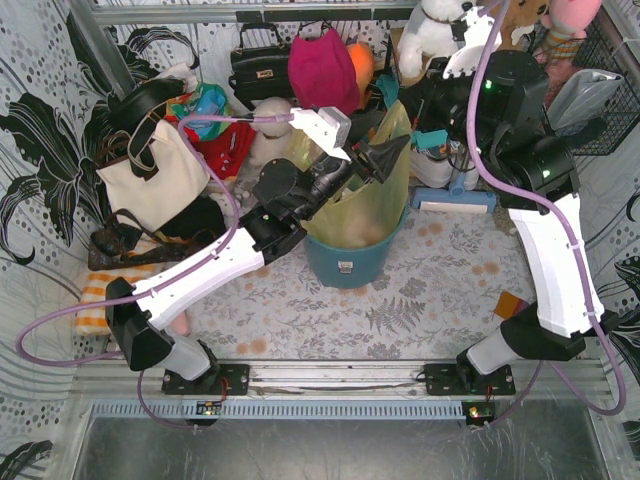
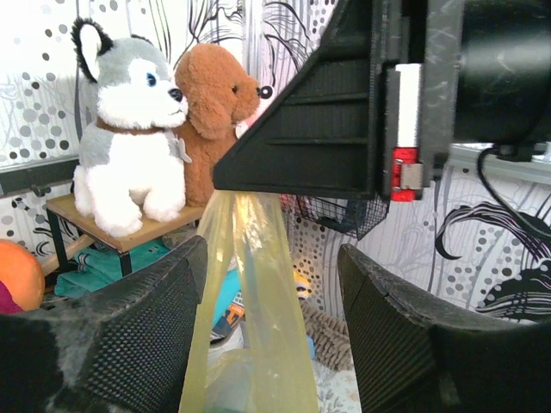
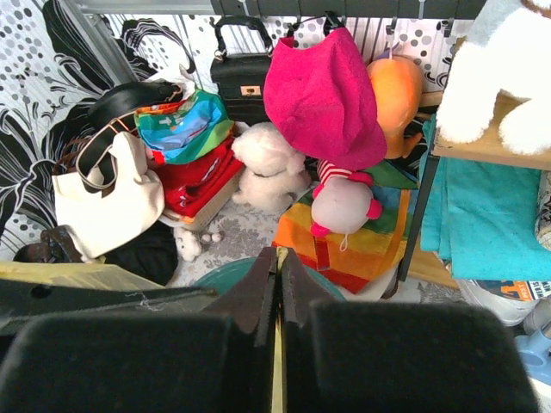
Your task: Tie the trash bag
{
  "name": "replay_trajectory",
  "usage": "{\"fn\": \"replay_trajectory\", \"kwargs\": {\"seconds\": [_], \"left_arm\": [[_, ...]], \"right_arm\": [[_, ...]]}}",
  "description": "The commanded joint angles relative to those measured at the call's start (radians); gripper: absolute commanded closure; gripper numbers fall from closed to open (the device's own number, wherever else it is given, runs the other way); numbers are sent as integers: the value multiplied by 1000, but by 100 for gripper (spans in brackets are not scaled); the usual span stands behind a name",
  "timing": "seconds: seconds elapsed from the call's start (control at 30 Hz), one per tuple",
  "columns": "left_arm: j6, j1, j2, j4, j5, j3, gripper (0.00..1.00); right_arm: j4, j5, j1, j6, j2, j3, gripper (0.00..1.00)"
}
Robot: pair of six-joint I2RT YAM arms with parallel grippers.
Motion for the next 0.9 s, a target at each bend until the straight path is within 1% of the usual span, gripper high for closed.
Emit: {"fn": "replay_trajectory", "kwargs": {"seconds": [0.0, 0.1, 0.23, 0.47, 0.57, 0.63, 0.7, 0.77, 0.8, 0.87], "left_arm": [[41, -4, 30, 76, -35, 50, 28], [59, -4, 65, 75, -38, 102, 28], [92, -3, 120, 24, -49, 193, 27], [117, 3, 154, 6, -58, 242, 28], [117, 9, 158, 5, -38, 248, 33], [110, 16, 159, 3, -17, 249, 41], [95, 27, 160, -1, 13, 249, 54], [76, 32, 159, 1, 32, 247, 76], [67, 34, 159, 2, 37, 247, 85], [56, 33, 157, 3, 61, 245, 97]], "right_arm": [[68, -36, -5, 9, -59, -23, 100], [70, -68, -5, 13, -72, -30, 100], [77, -96, -3, 22, -89, -50, 100], [92, -134, -3, 30, -113, -92, 100], [98, -151, -4, 35, -117, -103, 100], [102, -156, -3, 38, -122, -113, 100], [107, -160, -4, 40, -125, -119, 100], [108, -159, -4, 41, -125, -120, 100], [108, -159, -4, 41, -126, -119, 100], [111, -157, -4, 41, -129, -125, 100]]}}
